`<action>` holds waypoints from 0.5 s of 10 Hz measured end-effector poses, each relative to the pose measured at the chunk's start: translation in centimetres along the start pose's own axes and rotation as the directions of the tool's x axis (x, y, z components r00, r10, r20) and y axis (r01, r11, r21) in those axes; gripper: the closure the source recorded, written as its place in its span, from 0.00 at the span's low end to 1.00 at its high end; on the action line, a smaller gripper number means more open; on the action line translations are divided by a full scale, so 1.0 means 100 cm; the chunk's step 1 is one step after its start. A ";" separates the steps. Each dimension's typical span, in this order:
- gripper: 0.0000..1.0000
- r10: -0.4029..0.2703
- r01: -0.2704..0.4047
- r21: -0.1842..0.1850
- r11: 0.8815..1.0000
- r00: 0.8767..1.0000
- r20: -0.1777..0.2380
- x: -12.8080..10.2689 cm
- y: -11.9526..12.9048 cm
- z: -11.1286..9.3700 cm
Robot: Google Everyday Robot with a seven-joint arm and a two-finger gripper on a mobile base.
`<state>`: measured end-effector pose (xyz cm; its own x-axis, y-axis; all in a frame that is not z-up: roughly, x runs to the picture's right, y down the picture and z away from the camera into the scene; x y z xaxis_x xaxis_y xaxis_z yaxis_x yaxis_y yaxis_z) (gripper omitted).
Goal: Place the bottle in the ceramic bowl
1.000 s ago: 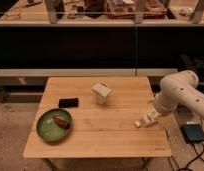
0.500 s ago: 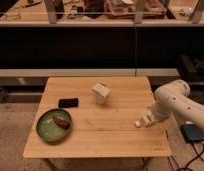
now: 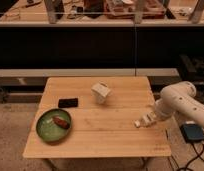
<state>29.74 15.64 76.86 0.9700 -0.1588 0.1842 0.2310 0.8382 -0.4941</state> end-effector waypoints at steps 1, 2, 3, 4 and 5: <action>0.20 -0.006 0.006 0.009 1.000 1.000 0.011 0.001 -0.001 0.000; 0.20 -0.006 0.005 0.016 1.000 1.000 0.019 0.001 -0.002 -0.001; 0.20 -0.004 0.003 0.024 1.000 1.000 0.029 0.005 -0.004 -0.002; 0.20 -0.003 0.002 0.028 1.000 0.999 0.039 0.011 -0.005 -0.003; 0.20 0.000 -0.002 0.031 1.000 0.999 0.048 0.015 -0.008 -0.002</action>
<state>30.99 14.61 77.32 0.9653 -0.1335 0.2246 0.2269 0.8543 -0.4676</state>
